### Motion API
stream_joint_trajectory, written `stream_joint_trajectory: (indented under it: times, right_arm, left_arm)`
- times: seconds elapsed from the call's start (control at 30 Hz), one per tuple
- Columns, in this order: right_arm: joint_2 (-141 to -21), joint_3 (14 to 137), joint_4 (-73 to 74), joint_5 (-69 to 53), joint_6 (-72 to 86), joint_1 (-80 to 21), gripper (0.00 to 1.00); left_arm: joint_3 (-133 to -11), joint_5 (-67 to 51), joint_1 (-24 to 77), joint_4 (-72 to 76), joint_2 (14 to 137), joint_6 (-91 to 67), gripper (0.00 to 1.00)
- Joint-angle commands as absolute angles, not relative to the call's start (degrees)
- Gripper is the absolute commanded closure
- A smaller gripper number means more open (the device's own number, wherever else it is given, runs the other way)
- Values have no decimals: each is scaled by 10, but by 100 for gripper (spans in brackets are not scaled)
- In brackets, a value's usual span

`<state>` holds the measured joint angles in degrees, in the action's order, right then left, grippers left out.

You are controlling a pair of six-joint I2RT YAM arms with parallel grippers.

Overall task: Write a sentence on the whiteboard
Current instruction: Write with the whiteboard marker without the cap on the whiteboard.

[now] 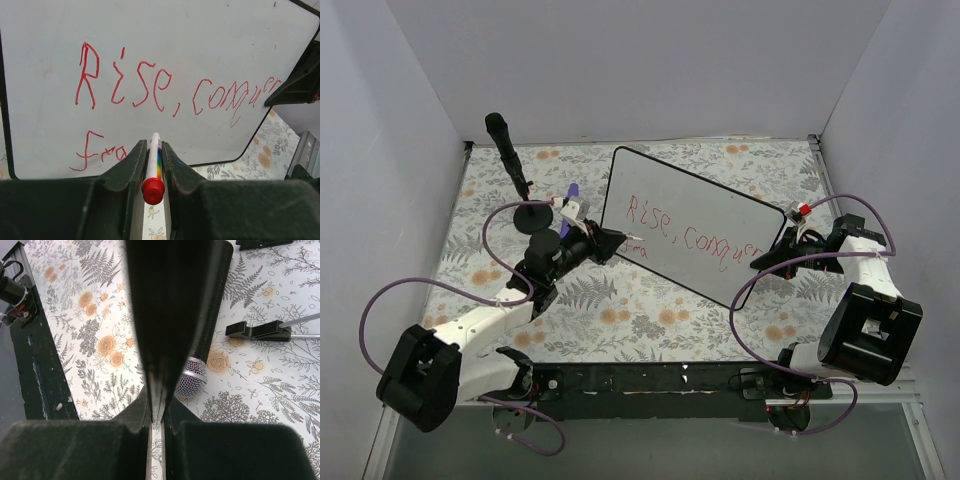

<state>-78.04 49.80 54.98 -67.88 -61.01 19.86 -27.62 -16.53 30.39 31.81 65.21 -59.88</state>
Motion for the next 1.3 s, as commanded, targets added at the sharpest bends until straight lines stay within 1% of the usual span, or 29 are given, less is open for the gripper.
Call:
stream_joint_trajectory:
  times: [0.0, 0.23, 0.63, 0.9, 1.27]
  right_arm:
    - [-766, 490, 535, -646, -632, 193, 99]
    - [-767, 491, 533, -646, -630, 193, 99]
    - [-768, 491, 533, -645, -631, 193, 99]
    - [-767, 492, 534, -646, -632, 193, 99]
    - [-772, 494, 535, -646, -634, 193, 99]
  left_arm:
    - [-259, -171, 298, 278, 607, -606, 100]
    - [-239, -163, 297, 258, 562, -610, 100]
    - [-209, -173, 297, 302, 562, -618, 100]
    - [-200, -171, 298, 325, 588, -620, 100]
    - [-210, -162, 297, 403, 677, -606, 100]
